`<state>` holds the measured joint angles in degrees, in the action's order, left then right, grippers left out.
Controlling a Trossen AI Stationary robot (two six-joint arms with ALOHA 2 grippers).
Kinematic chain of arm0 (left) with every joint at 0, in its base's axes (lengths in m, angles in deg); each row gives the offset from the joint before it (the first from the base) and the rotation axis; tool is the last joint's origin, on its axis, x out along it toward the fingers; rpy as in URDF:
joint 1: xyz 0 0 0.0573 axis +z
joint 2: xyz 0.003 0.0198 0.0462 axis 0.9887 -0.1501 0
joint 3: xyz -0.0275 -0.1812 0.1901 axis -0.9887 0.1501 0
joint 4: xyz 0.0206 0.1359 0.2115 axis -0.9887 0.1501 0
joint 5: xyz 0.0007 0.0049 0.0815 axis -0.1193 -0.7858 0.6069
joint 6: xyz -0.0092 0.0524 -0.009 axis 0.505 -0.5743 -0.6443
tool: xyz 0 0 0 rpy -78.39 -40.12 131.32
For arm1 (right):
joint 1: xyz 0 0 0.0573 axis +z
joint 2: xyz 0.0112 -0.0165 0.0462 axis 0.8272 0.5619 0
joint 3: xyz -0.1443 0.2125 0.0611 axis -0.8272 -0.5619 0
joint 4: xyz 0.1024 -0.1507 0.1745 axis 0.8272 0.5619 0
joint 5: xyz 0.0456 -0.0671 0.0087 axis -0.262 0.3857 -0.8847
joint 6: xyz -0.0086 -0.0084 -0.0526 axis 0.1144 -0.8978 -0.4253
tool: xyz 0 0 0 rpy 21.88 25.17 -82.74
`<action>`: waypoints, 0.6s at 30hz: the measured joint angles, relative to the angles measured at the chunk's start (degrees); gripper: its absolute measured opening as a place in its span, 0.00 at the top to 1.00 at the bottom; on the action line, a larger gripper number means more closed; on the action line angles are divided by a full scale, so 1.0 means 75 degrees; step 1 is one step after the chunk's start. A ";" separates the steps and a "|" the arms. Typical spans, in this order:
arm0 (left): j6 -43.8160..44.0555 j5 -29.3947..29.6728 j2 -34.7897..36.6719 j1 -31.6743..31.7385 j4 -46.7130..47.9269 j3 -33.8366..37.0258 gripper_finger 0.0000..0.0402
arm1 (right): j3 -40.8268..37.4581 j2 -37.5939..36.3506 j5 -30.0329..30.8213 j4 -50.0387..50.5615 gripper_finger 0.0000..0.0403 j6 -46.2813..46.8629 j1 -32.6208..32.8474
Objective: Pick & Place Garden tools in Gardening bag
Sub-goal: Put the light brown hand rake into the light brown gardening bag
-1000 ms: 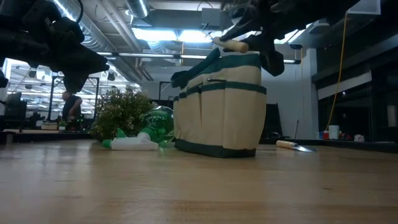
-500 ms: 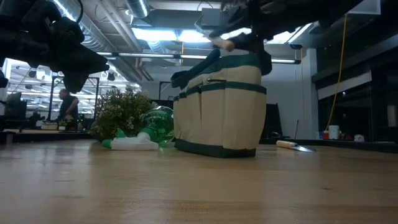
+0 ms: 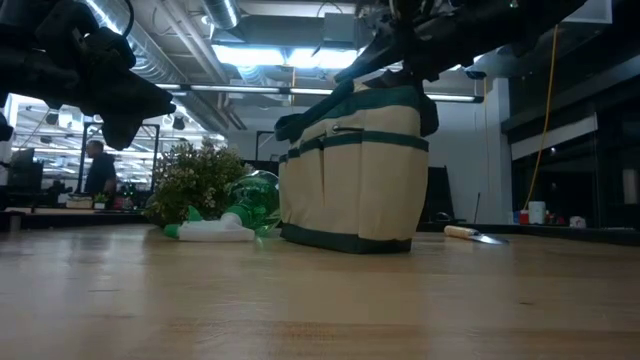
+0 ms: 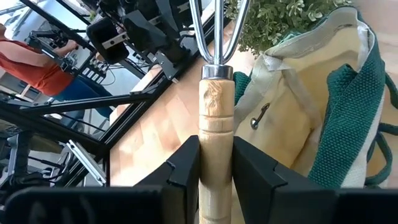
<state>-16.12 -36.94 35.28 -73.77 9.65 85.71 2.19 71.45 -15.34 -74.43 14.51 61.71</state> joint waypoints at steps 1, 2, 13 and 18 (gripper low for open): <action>0.0000 0.0000 0.0000 -0.0003 0.0000 0.0000 0.82 | 0.0000 0.0000 0.0002 -0.0004 0.78 0.0002 0.0002; 0.0000 0.0000 0.0000 -0.0001 0.0000 0.0000 0.82 | 0.0000 0.0000 -0.0001 -0.0014 0.78 0.0021 0.0002; -0.0003 0.0000 0.0000 0.0000 0.0000 0.0000 0.82 | 0.0000 0.0000 -0.0071 -0.0106 0.77 0.0408 -0.0001; -0.0002 0.0000 0.0000 -0.0003 0.0000 0.0000 0.82 | 0.0000 0.0000 -0.0078 -0.0106 0.77 0.0438 -0.0001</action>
<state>-16.13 -36.94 35.28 -73.79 9.65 85.71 2.19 71.45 -15.93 -75.22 17.80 61.71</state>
